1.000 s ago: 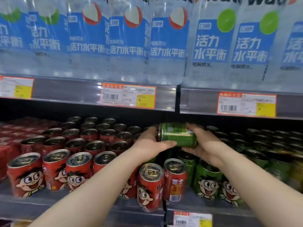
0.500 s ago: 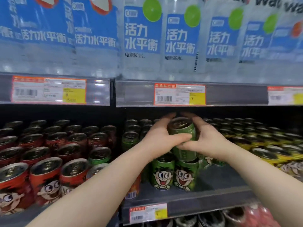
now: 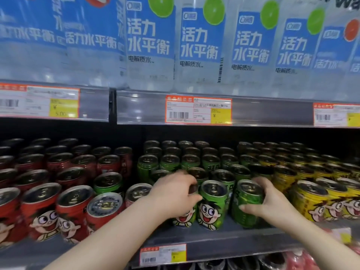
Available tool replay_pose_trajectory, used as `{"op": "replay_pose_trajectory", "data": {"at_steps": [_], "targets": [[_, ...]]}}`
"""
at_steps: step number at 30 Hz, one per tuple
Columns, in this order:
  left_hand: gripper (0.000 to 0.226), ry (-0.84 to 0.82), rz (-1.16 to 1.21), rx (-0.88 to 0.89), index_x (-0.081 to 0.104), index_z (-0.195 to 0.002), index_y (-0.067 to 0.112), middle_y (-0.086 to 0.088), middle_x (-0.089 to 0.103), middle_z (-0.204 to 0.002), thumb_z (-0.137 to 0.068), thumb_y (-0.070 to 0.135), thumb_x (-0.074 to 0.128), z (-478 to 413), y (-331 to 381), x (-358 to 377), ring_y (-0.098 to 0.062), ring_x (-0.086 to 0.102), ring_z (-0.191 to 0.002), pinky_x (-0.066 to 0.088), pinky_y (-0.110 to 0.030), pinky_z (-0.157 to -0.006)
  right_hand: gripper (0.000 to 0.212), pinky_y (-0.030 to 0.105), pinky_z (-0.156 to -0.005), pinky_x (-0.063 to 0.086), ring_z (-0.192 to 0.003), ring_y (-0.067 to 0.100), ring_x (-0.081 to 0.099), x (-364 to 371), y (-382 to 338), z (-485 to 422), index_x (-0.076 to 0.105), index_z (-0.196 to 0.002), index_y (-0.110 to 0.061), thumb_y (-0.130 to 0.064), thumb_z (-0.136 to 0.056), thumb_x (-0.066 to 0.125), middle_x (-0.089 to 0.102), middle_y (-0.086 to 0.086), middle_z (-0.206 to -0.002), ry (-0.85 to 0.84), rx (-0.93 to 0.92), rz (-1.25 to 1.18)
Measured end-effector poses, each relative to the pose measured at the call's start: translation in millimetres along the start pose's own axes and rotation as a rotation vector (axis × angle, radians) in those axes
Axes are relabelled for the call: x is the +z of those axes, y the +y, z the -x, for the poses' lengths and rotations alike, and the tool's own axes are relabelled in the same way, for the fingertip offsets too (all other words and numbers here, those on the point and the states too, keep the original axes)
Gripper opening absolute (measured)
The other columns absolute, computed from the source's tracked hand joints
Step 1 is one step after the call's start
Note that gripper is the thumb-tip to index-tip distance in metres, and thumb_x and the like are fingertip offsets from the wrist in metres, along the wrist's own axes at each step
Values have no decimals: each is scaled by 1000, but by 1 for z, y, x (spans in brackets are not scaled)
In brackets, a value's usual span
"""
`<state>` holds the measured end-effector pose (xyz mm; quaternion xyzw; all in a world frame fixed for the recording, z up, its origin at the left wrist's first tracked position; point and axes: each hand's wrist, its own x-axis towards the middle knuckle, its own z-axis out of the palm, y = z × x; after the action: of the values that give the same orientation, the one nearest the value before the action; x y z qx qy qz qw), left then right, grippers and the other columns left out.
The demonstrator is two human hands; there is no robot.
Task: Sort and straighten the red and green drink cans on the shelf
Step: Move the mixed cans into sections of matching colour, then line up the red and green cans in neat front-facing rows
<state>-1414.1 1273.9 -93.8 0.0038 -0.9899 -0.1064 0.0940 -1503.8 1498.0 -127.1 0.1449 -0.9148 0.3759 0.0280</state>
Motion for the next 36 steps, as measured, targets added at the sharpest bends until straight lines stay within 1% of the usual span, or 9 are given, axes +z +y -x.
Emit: {"op": "replay_pose_trajectory", "data": {"at_steps": [5,8,11,13,15,18,24,32,36], "targets": [[47,57,-17,8,44,-134,26,-2,45,-135,-91,43,48,12,-6,5,-24,41,-124,32,-38,-104,93,38,-107,38,-132,26,37,4,-14,-4,19,-146,-16,-34,-73,74,30,10,-147,78,-42,369],[43,145,15,-24,47,-132,26,-2,49,-131,-91,40,47,20,-19,-1,-23,43,-122,33,-37,-104,65,30,-97,40,-121,26,47,7,-52,2,38,-137,-21,-20,-80,68,40,3,-133,103,-270,267],[39,220,6,-99,53,-126,26,-2,53,-126,-91,41,48,29,-41,-10,-23,47,-118,36,-35,-101,33,0,-75,33,-88,6,57,25,-95,5,60,-114,-21,-16,-82,65,50,-9,-106,33,-549,184],[37,279,-2,-141,56,-122,25,-1,55,-124,-90,40,49,40,-61,-17,-22,49,-116,38,-35,-99,24,-1,-75,34,-84,1,57,49,-125,3,64,-108,-22,-23,-84,63,56,-12,-101,-88,-662,178],[35,329,-2,-187,58,-120,25,1,56,-123,-90,39,50,54,-86,-24,-20,51,-115,40,-34,-98,29,13,-92,37,-107,8,55,79,-154,-3,62,-114,-24,-29,-85,61,57,-10,-112,-180,-738,169],[33,351,-10,-261,59,-118,25,-1,60,-117,-89,39,50,79,-123,-35,-20,53,-112,40,-35,-97,47,21,-103,33,-126,14,42,121,-198,-13,49,-129,-29,-31,-84,62,46,-3,-135,-327,-707,209],[31,411,29,-310,62,-115,25,2,62,-118,-88,38,55,108,-181,-59,-17,54,-113,40,-29,-97,72,26,-104,37,-131,16,40,168,-251,-31,35,-141,-30,-33,-76,66,38,-1,-147,-673,-556,438],[31,426,62,-306,63,-114,23,3,60,-118,-87,37,55,129,-226,-65,-16,53,-113,40,-29,-97,35,29,-75,51,-86,16,63,157,-237,-47,64,-93,-25,-39,-60,60,67,-5,-92,-469,-427,566],[30,444,100,-302,64,-112,24,2,60,-116,-86,37,57,136,-236,-67,-18,55,-110,41,-33,-97,36,28,-79,50,-103,21,60,159,-245,-33,61,-107,-25,-36,-73,61,57,0,-111,-286,-433,876]]}}
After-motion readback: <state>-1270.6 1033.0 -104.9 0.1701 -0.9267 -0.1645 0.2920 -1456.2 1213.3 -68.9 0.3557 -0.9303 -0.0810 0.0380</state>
